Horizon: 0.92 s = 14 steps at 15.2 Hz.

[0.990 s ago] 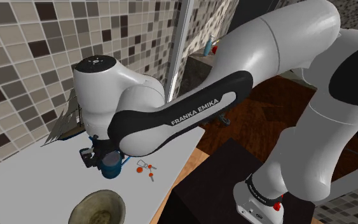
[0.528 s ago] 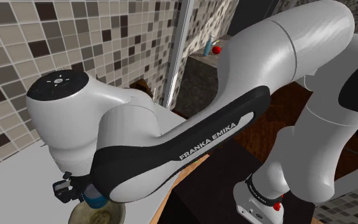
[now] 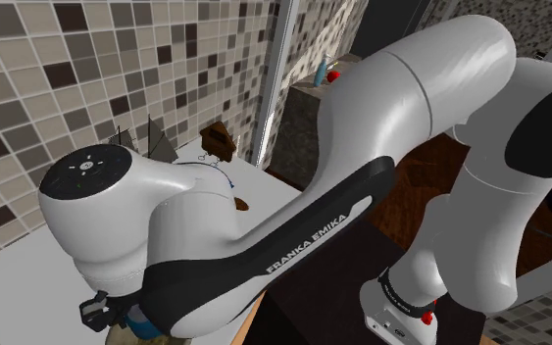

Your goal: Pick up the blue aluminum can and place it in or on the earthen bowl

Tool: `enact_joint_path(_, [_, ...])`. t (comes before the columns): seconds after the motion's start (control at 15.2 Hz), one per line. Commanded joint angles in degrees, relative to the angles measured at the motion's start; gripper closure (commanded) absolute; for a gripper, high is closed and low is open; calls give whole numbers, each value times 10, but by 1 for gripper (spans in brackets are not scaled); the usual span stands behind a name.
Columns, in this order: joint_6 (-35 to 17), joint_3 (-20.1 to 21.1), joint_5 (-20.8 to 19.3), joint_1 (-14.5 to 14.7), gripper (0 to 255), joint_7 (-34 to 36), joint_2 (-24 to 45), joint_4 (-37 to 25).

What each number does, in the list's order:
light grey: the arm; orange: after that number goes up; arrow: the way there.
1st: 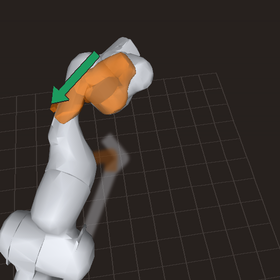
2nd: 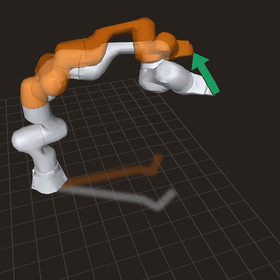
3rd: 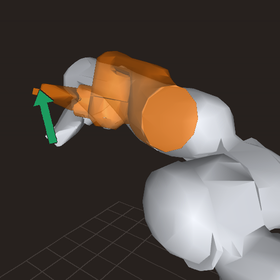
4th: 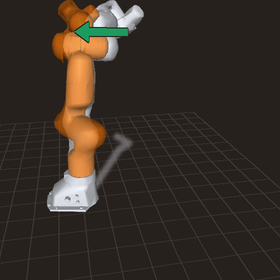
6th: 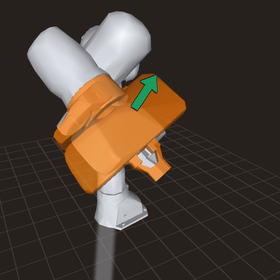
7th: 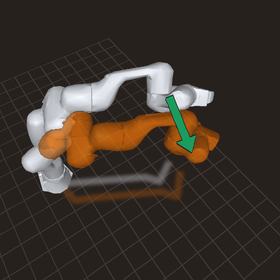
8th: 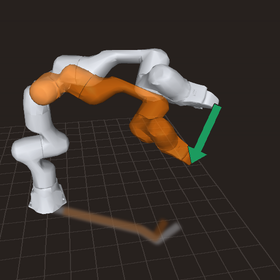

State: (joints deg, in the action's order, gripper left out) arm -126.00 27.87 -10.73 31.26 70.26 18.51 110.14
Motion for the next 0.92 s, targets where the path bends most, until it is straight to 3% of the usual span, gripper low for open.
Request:
enact_joint_path(0.0, [-14, -3, -7, 2, 255, 5, 10, 4])
enact_joint_path(0.86, [-75, -19, -39, 15, 255, 25, 59, 22])
